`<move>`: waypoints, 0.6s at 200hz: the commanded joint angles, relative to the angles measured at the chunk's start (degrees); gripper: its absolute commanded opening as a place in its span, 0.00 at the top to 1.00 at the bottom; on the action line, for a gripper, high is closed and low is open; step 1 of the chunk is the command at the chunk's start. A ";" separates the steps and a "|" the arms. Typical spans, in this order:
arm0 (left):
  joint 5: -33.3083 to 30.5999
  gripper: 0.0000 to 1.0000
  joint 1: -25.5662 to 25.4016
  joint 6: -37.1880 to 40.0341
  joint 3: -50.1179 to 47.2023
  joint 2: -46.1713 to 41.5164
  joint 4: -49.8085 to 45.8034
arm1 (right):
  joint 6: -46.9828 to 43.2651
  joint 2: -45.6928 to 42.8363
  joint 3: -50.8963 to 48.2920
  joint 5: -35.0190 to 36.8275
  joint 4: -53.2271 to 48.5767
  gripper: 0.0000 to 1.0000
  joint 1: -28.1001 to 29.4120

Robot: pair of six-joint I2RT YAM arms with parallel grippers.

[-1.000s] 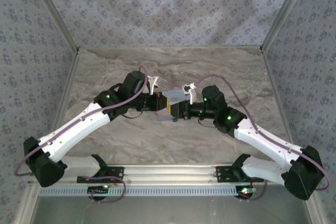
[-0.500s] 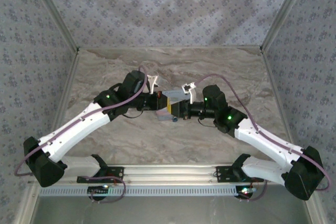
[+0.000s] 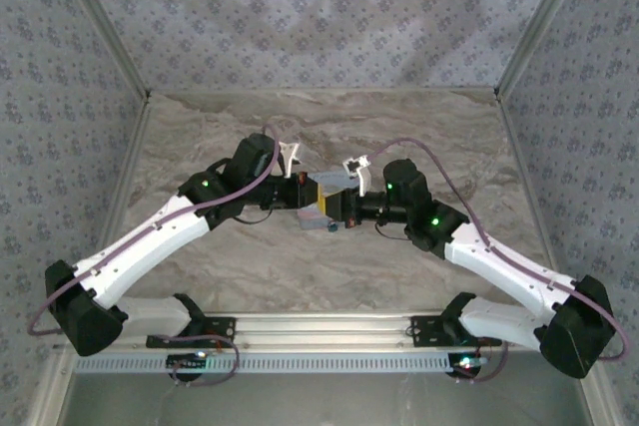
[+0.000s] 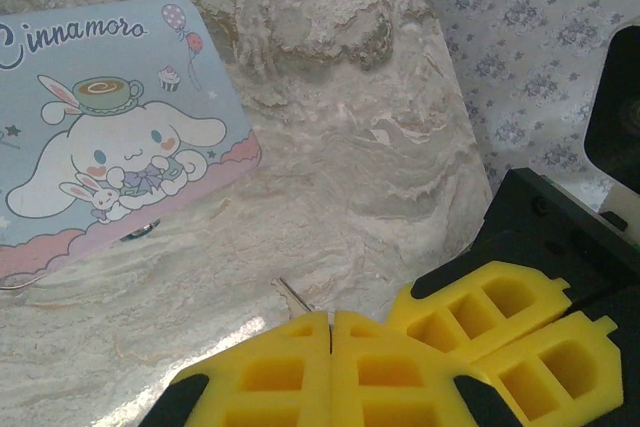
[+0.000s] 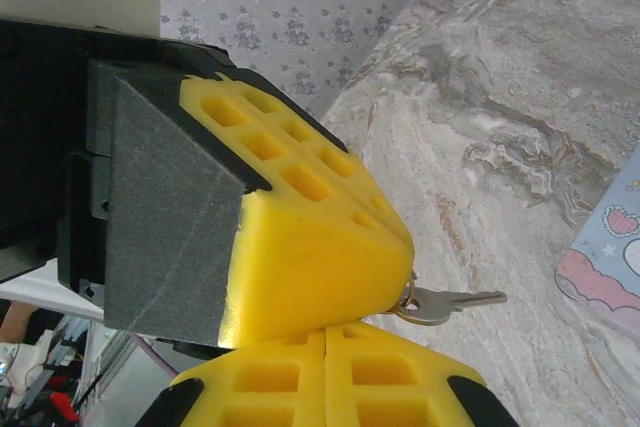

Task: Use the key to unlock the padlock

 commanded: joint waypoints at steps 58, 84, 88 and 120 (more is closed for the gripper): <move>5.57 1.00 -0.80 -1.49 -0.77 -2.52 3.75 | -0.51 0.73 2.31 4.61 0.98 0.79 -0.43; 6.36 1.00 -0.80 -2.08 -1.10 -2.73 4.56 | -1.17 0.67 2.41 5.38 1.15 0.78 -0.40; 6.50 1.00 -0.83 -2.20 -1.18 -2.72 4.73 | -1.37 0.65 2.47 5.53 1.04 0.78 -0.37; 7.16 1.00 -0.72 -2.65 -0.74 -2.84 4.98 | -2.66 0.17 2.62 7.46 -0.03 0.76 -0.65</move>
